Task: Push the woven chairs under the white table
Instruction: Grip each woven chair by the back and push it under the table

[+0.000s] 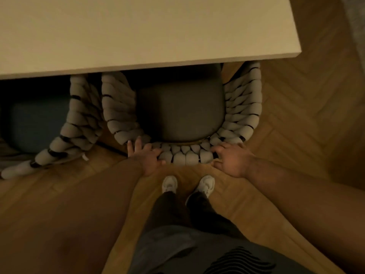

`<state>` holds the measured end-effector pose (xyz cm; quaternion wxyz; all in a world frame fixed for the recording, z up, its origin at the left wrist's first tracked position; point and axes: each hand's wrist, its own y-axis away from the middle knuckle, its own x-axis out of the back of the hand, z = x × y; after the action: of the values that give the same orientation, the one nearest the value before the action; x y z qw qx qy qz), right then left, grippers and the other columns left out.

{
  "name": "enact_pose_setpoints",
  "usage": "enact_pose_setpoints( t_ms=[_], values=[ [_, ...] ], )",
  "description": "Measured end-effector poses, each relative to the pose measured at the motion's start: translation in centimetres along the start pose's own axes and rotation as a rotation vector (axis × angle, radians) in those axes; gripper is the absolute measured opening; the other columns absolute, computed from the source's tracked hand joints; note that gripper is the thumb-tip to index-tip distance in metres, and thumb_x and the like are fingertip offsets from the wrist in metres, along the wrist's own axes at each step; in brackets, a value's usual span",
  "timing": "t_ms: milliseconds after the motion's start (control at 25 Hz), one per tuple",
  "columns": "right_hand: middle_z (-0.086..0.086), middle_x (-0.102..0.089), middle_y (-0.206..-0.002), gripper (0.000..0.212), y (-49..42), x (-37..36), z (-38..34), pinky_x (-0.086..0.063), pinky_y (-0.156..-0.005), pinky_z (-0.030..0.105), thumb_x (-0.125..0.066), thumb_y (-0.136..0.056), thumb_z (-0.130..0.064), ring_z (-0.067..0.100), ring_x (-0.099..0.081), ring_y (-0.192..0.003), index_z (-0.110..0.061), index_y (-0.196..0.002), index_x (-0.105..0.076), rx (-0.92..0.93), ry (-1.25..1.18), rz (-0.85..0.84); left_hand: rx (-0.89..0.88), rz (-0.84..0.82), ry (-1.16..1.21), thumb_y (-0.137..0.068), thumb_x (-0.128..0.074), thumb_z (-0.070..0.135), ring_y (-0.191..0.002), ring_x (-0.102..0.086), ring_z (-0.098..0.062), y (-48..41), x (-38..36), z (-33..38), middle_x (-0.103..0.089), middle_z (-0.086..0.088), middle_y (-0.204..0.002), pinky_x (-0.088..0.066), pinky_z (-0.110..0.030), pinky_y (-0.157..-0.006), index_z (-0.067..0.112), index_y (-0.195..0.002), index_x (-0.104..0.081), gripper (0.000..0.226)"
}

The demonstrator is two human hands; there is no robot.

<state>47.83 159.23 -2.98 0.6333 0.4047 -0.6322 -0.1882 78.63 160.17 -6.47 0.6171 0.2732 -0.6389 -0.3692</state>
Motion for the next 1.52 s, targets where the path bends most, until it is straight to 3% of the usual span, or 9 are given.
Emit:
enact_pose_setpoints(
  t_ms=[120, 240, 480, 600, 680, 840, 920, 1200, 1520],
  values=[
    [-0.001, -0.020, -0.172, 0.082, -1.7, 0.1, -1.2, -0.011, -0.120, 0.059, -0.026, -0.095, -0.081, 0.024, -0.019, -0.157, -0.036, -0.163, -0.020, -0.008, 0.129, -0.092, -0.004, 0.016, -0.005, -0.102, -0.031, 0.067, -0.155, 0.009, -0.044, 0.0, -0.5, 0.0, -0.018, -0.004, -0.169, 0.011, -0.070, -0.119, 0.041, -0.159, -0.027, 0.063],
    [0.004, -0.023, -0.170, 0.093, -3.3, -0.3, -2.0, -0.003, -0.120, 0.067, -0.019, -0.087, -0.090, 0.028, -0.020, -0.156, -0.035, -0.162, -0.023, -0.027, 0.188, -0.126, -0.011, 0.026, -0.015, -0.100, -0.033, 0.069, -0.154, -0.003, -0.042, -0.2, -0.4, -0.3, -0.024, -0.003, -0.166, 0.010, -0.069, -0.119, 0.043, -0.157, -0.029, 0.063],
    [0.004, -0.036, -0.163, 0.106, -4.2, -0.2, -2.4, -0.017, -0.121, 0.060, -0.021, -0.079, -0.097, 0.033, -0.039, -0.144, -0.032, -0.162, -0.023, -0.047, 0.300, -0.155, -0.017, 0.055, -0.053, -0.099, -0.034, 0.072, -0.153, -0.012, -0.041, 0.0, -0.3, -0.4, -0.029, -0.004, -0.164, 0.008, -0.069, -0.119, 0.040, -0.156, -0.034, 0.065],
    [0.003, -0.042, -0.159, 0.093, -3.5, -0.8, -2.3, -0.023, -0.121, 0.053, -0.039, -0.088, -0.086, 0.032, -0.043, -0.142, -0.028, -0.159, -0.028, -0.047, 0.329, -0.132, -0.010, 0.026, -0.043, -0.096, -0.038, 0.074, -0.154, -0.011, -0.041, 0.3, -0.5, 0.0, -0.028, -0.003, -0.165, 0.008, -0.069, -0.120, 0.039, -0.156, -0.033, 0.070],
    [0.004, -0.045, -0.156, 0.080, -2.8, -1.4, -2.1, -0.027, -0.118, 0.051, -0.041, -0.095, -0.076, 0.031, -0.046, -0.139, -0.026, -0.157, -0.033, -0.028, 0.333, -0.129, -0.002, 0.018, -0.050, -0.093, -0.046, 0.073, -0.153, -0.011, -0.041, 1.1, -1.3, 0.2, -0.027, -0.003, -0.165, 0.008, -0.069, -0.119, 0.040, -0.157, -0.031, 0.073],
    [0.007, -0.042, -0.159, 0.076, -0.5, -3.7, -1.3, -0.023, -0.121, 0.051, -0.034, -0.101, -0.070, 0.031, -0.045, -0.141, -0.023, -0.160, -0.030, 0.025, 0.306, -0.148, -0.036, 0.102, -0.055, -0.099, -0.050, 0.036, -0.154, -0.009, -0.038, 3.3, -3.5, 1.4, -0.029, 0.000, -0.163, 0.010, -0.067, -0.121, 0.043, -0.157, -0.027, 0.063],
    [0.007, -0.042, -0.159, 0.074, 1.1, -5.1, -0.3, -0.021, -0.121, 0.051, -0.032, -0.102, -0.069, 0.031, -0.044, -0.142, -0.023, -0.159, -0.030, 0.034, 0.274, -0.163, -0.051, 0.105, -0.045, -0.099, -0.047, 0.029, -0.155, -0.008, -0.037, 4.3, -4.0, 3.0, -0.029, 0.001, -0.164, 0.012, -0.064, -0.122, 0.042, -0.158, -0.026, 0.064],
    [0.002, -0.051, -0.151, 0.065, 6.6, -8.7, 5.6, -0.018, -0.123, 0.050, -0.038, -0.102, -0.067, 0.027, -0.047, -0.139, -0.026, -0.152, -0.041, 0.025, 0.179, -0.169, -0.082, 0.076, -0.078, -0.105, -0.040, 0.030, -0.157, -0.009, -0.029, 5.8, -5.5, 9.8, -0.026, 0.003, -0.168, 0.009, -0.051, -0.126, 0.034, -0.162, -0.023, 0.059],
    [0.000, -0.051, -0.150, 0.060, 4.7, -5.1, 9.9, -0.024, -0.118, 0.054, -0.035, -0.103, -0.067, 0.030, -0.047, -0.139, -0.030, -0.148, -0.047, -0.016, 0.236, -0.118, -0.089, 0.168, -0.130, -0.105, -0.041, 0.039, -0.154, -0.019, -0.025, 2.2, -1.2, 11.6, -0.034, 0.004, -0.165, -0.003, -0.046, -0.128, 0.031, -0.162, -0.024, 0.060]
  ],
)
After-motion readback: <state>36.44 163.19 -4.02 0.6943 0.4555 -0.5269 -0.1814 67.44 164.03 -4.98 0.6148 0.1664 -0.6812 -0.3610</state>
